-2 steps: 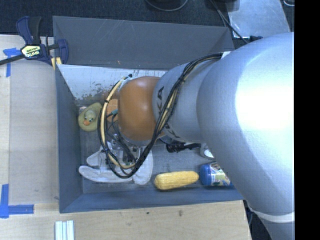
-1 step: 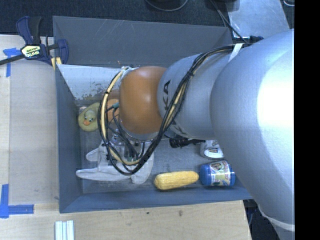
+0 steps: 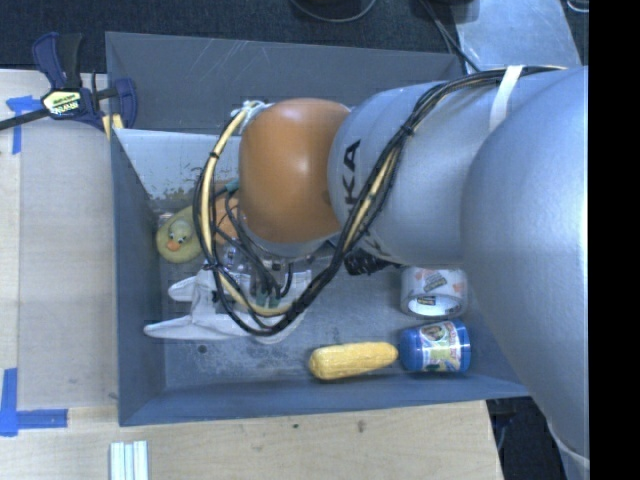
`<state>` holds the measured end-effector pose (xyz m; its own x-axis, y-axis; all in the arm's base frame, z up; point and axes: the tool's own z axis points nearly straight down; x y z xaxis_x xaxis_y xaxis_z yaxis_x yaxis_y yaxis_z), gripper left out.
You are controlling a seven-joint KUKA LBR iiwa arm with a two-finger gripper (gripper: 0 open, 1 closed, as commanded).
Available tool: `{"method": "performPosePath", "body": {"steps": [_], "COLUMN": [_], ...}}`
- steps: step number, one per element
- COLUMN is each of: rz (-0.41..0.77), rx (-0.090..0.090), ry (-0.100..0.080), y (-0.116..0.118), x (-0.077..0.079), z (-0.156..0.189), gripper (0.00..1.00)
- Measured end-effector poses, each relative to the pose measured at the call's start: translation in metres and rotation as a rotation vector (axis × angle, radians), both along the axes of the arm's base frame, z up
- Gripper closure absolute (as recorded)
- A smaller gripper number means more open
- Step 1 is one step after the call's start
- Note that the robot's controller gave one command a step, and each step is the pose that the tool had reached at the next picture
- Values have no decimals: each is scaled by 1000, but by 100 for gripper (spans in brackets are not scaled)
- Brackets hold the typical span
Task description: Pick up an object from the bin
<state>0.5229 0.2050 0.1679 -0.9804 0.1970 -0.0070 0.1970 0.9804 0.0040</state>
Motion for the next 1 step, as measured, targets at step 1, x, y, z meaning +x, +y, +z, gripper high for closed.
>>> {"method": "performPosePath", "body": {"steps": [1], "rz": [11], "rx": [-1], "ry": [3], "y": [-4], "x": [-2], "z": [53], "gripper": [100]}}
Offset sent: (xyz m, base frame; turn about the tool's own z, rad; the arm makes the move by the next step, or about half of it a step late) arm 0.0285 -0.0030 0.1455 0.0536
